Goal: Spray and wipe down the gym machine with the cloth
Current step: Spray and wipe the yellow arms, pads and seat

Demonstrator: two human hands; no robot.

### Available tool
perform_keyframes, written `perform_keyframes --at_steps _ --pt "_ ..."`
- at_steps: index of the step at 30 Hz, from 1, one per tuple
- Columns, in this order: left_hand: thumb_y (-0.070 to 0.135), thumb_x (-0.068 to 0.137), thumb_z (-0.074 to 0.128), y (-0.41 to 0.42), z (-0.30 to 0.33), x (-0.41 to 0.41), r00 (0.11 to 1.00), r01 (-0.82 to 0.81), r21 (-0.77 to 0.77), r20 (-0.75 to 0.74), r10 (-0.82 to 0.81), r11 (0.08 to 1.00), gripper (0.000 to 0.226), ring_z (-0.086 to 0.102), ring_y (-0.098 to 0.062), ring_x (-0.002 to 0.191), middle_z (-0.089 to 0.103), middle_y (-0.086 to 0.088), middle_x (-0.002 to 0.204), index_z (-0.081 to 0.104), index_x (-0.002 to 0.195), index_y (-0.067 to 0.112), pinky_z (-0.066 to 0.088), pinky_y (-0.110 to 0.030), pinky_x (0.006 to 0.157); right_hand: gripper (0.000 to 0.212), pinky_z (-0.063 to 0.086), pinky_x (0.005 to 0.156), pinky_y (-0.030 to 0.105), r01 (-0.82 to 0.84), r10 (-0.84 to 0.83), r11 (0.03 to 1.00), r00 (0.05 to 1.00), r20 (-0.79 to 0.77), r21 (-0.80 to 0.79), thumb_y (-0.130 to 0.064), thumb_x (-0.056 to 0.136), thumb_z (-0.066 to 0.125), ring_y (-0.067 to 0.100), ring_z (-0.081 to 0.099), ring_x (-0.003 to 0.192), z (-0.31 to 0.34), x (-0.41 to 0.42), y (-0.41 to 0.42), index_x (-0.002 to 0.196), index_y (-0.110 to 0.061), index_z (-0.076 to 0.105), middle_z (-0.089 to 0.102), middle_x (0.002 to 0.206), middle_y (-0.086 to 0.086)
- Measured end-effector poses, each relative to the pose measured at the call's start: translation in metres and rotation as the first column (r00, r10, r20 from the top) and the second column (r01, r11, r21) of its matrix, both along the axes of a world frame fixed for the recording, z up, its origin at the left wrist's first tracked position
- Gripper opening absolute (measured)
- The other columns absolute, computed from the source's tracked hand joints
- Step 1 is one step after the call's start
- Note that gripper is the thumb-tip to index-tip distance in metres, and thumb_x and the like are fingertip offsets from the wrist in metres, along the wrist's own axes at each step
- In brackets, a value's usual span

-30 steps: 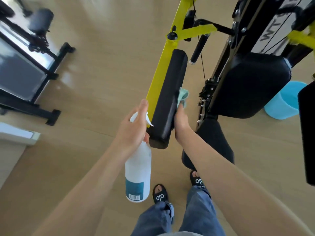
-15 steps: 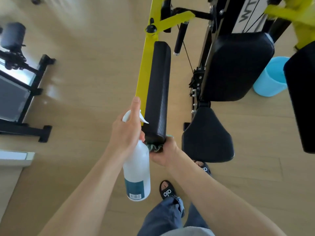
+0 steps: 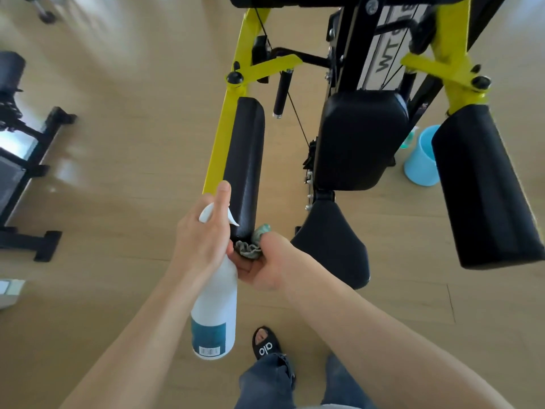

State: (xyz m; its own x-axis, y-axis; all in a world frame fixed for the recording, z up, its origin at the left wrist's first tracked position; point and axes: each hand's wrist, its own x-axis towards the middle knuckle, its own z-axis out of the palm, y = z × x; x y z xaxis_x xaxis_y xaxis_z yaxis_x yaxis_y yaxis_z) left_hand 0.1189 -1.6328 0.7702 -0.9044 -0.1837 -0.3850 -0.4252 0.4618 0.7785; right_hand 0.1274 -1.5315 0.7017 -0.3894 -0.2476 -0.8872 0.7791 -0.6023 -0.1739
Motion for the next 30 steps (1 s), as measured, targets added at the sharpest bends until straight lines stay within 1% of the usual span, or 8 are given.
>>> perform_keyframes --at_steps 3,7,10,14,17,22,27,30 --pt "0.067 0.103 0.038 0.023 0.006 0.009 0.998 0.033 0.001 -0.056 -0.033 0.999 0.061 0.045 -0.007 0.036 0.055 -0.009 0.063 0.050 0.077 0.013 0.035 -0.012 0.039 0.036 0.061 0.078 0.037 -0.018 0.017 1.000 0.983 -0.181 -0.001 -0.017 0.106 0.033 0.023 0.073 0.073 0.000 0.013 0.035 0.119 -0.007 0.065 0.075 0.088 0.009" --pt "0.071 0.099 0.043 0.065 -0.008 0.018 0.993 0.112 0.014 -0.036 -0.111 0.994 0.062 0.053 -0.017 0.050 0.052 -0.003 0.060 0.048 0.074 0.014 0.046 -0.030 0.062 0.035 0.052 0.092 0.040 0.156 -0.137 0.987 0.941 -0.309 0.036 -0.021 0.107 0.041 0.024 0.067 0.094 -0.018 0.028 0.125 0.129 -0.007 0.064 0.071 0.111 0.010" --pt "0.070 0.097 0.051 0.103 -0.039 0.030 0.983 0.174 0.038 0.052 -0.176 0.984 0.053 0.053 -0.018 0.055 0.052 -0.001 0.063 0.056 0.085 0.018 0.049 -0.038 0.067 0.029 0.056 0.091 0.039 0.123 -0.049 0.932 0.975 -0.219 0.340 -0.026 0.103 0.051 0.023 0.071 0.100 -0.044 0.048 0.190 0.121 -0.011 0.068 0.076 0.112 0.008" --pt "0.069 0.098 0.050 0.155 -0.090 0.052 0.964 0.202 -0.013 0.178 -0.196 0.979 0.048 0.057 -0.010 0.055 0.056 -0.001 0.065 0.060 0.092 0.023 0.048 -0.022 0.056 0.024 0.057 0.094 0.047 0.011 0.080 0.769 0.990 -0.113 0.640 -0.032 0.083 0.070 0.029 0.074 0.092 -0.080 0.074 0.258 0.097 -0.014 0.075 0.079 0.091 0.007" --pt "0.058 0.101 0.055 0.187 -0.125 0.059 0.964 0.189 0.038 0.181 -0.192 0.981 0.059 0.051 -0.017 0.049 0.049 -0.005 0.059 0.053 0.088 0.000 0.041 -0.016 0.045 0.006 0.057 0.083 0.038 0.010 0.099 0.713 0.988 -0.115 0.701 -0.017 0.085 0.072 0.023 0.072 0.085 -0.096 0.083 0.287 0.090 -0.015 0.072 0.077 0.091 0.006" --pt "0.045 0.104 0.059 0.221 -0.170 0.059 0.964 0.153 0.111 0.204 -0.173 0.982 0.054 0.044 -0.023 0.054 0.047 -0.010 0.064 0.051 0.082 -0.004 0.037 -0.018 0.043 0.028 0.059 0.081 0.038 -0.115 0.232 0.641 0.972 -0.049 0.759 -0.001 0.091 0.051 0.019 0.067 0.089 -0.141 0.078 0.306 0.109 -0.018 0.063 0.071 0.107 0.006" --pt "0.053 0.099 0.063 0.231 -0.219 0.047 0.968 0.103 0.038 0.225 -0.109 0.994 0.049 0.049 -0.017 0.062 0.054 -0.004 0.071 0.053 0.077 0.011 0.047 -0.021 0.050 0.020 0.044 0.077 0.035 -0.307 0.422 0.487 0.902 0.087 0.817 -0.012 0.100 0.040 0.028 0.058 0.092 -0.174 0.072 0.309 0.111 -0.018 0.057 0.062 0.102 0.009" --pt "0.070 0.086 0.063 0.232 -0.249 0.040 0.957 0.186 -0.073 0.241 -0.163 0.980 0.067 0.049 -0.016 0.063 0.048 -0.004 0.067 0.046 0.079 0.006 0.055 -0.039 0.065 0.028 0.047 0.085 0.041 -0.347 0.435 0.437 0.889 0.144 0.830 -0.028 0.096 0.038 0.034 0.057 0.101 -0.202 0.073 0.314 0.109 -0.015 0.059 0.062 0.106 0.014"
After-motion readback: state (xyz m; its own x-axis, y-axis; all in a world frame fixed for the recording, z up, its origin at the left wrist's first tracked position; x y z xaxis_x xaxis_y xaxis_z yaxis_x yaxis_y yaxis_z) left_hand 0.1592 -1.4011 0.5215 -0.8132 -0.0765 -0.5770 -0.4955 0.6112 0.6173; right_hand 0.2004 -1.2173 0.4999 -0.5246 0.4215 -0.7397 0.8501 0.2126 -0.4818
